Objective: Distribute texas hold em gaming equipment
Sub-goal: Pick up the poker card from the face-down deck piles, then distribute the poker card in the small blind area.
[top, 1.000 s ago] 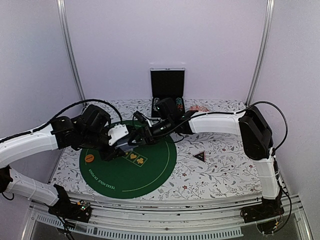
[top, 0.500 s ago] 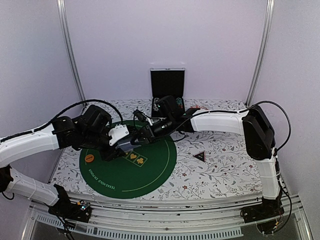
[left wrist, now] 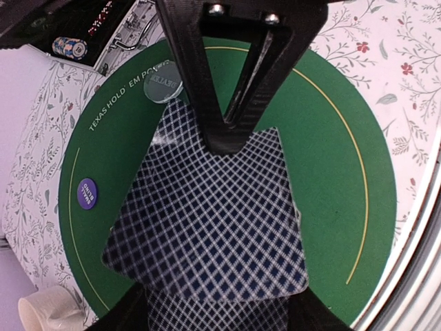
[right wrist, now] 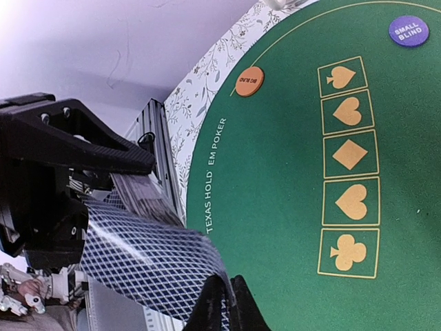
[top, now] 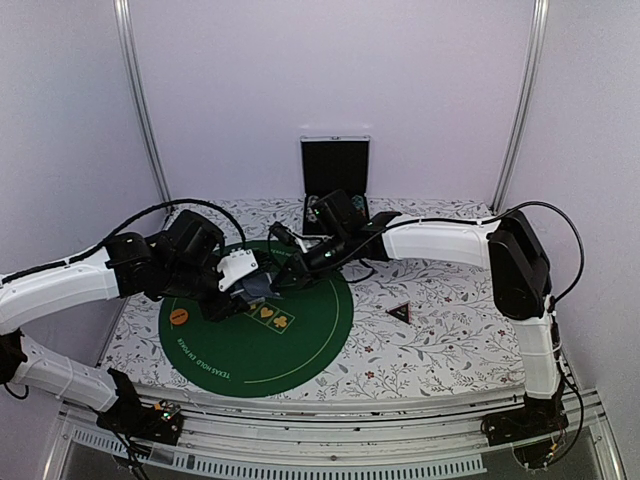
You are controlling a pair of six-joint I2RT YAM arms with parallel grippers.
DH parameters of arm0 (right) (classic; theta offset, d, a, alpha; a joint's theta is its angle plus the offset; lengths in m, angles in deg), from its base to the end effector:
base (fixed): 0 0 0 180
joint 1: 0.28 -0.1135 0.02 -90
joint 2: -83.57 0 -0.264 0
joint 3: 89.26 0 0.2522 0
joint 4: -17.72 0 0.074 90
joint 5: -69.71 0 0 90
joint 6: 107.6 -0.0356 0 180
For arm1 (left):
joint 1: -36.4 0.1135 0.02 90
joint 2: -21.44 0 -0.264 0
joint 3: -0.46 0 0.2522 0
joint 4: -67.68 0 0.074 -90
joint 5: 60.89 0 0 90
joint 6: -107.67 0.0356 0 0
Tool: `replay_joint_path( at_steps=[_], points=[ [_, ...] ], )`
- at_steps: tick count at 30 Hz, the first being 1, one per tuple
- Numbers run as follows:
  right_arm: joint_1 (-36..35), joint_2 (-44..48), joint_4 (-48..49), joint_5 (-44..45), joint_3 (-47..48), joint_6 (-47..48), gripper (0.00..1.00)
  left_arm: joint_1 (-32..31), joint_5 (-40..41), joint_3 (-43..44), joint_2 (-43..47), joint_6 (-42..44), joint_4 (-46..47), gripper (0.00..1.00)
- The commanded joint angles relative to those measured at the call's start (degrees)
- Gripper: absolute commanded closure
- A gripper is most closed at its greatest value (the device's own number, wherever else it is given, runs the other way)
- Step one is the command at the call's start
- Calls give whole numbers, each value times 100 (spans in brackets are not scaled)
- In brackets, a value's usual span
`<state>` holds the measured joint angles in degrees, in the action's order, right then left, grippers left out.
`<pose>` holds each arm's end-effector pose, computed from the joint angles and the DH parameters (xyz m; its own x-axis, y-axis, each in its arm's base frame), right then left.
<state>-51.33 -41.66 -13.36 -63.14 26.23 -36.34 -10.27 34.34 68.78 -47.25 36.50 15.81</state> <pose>0.2934 0.4014 0.2210 -0.6763 -0.4619 -0.5738 -0.7143 0.2207 0.6641 0.1693 -0.1747 0.2713 -0.2920 0.7780 -0.5563 0.8245 0.4996 0.2659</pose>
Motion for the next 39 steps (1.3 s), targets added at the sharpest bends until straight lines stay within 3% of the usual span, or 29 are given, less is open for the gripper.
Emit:
replay_joint_path(
  at_steps=[1,25,31,39],
  points=[
    [8,317,-201,58,144,147,96,53,-34,2,4,16,216,46],
    [679,1358,139,411,-575,-91,98,58,65,-18,144,16,181,45],
    [774,896,381,1143,-380,-563,98,54,92,29,188,3,164,45],
    [779,-232,1702,1085,103,-1688,98,59,126,88,232,-28,163,46]
  ],
)
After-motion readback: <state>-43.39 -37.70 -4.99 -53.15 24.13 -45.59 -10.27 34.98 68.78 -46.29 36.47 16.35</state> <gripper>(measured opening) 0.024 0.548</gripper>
